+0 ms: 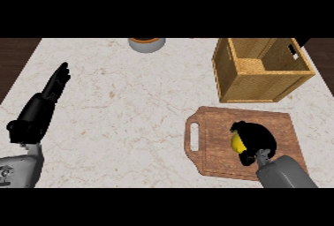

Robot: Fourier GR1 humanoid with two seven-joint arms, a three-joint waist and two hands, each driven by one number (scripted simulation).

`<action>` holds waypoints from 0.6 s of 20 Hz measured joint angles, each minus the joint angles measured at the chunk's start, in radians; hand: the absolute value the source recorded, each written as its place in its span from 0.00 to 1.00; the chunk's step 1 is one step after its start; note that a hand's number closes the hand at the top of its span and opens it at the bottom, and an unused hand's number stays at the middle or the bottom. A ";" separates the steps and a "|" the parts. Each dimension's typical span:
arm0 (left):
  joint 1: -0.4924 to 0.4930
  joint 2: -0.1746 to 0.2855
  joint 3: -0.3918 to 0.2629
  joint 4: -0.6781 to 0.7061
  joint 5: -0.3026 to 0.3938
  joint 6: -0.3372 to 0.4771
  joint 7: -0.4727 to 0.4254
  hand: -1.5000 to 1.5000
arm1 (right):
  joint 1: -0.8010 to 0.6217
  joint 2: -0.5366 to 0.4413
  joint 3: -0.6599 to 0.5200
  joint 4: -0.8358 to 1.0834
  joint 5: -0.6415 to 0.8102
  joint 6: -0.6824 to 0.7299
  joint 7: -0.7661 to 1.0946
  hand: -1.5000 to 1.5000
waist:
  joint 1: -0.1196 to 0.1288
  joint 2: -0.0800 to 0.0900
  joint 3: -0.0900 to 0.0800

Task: Pick the lemon from the cutting board and place it in the basket

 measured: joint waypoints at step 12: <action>-0.022 -0.006 0.002 -0.007 0.006 -0.012 -0.002 0.50 | -0.116 -0.394 -0.247 0.252 -0.023 -0.169 -0.558 1.00 | 0.031 0.038 0.022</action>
